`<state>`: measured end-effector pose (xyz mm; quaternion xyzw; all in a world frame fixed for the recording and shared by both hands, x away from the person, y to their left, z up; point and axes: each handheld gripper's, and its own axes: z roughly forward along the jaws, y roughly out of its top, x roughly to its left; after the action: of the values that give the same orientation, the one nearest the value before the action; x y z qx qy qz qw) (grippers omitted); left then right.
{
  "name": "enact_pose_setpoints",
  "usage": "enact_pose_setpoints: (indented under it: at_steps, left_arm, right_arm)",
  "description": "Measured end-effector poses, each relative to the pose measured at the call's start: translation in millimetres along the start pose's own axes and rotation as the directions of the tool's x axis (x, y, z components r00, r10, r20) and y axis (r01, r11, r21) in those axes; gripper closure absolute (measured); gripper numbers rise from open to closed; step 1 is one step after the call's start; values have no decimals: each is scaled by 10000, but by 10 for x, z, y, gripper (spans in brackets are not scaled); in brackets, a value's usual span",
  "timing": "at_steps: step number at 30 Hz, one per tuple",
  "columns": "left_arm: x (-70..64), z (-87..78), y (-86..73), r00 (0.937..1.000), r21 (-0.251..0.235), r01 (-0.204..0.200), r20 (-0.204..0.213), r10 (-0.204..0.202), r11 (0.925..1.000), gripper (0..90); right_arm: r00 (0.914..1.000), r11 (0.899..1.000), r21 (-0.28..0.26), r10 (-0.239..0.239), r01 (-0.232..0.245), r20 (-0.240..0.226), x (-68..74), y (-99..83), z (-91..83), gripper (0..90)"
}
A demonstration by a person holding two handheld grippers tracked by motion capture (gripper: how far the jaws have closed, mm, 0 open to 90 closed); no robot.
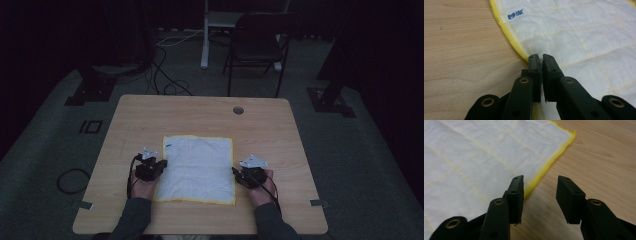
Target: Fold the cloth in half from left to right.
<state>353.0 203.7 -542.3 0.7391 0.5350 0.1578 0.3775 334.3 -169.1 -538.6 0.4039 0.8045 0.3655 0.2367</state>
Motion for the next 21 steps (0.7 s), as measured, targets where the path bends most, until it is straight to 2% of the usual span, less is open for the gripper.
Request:
enact_pose_setpoints:
  at_steps: [4,9,13,21]
  left_arm:
    - [12,-29,13,10000,-128,73,36,-73,9999,869]
    - [-12,-94,54,9994,-374,121,324,-109,9992,870]
    - [-61,-168,117,9985,-640,-84,529,118,9979,870]
    - [-162,-250,248,9936,-1070,-220,1075,336,9940,873]
  right_arm:
    - [9997,9997,-19,225,-225,-8,-43,-13,-16,575]
    - [9998,9999,43,154,-153,-88,-20,-15,-2,575]
    - [9998,9998,68,165,-164,-151,-4,-14,-3,575]
    - [9998,9999,-43,157,-158,-114,-3,-12,-15,593]
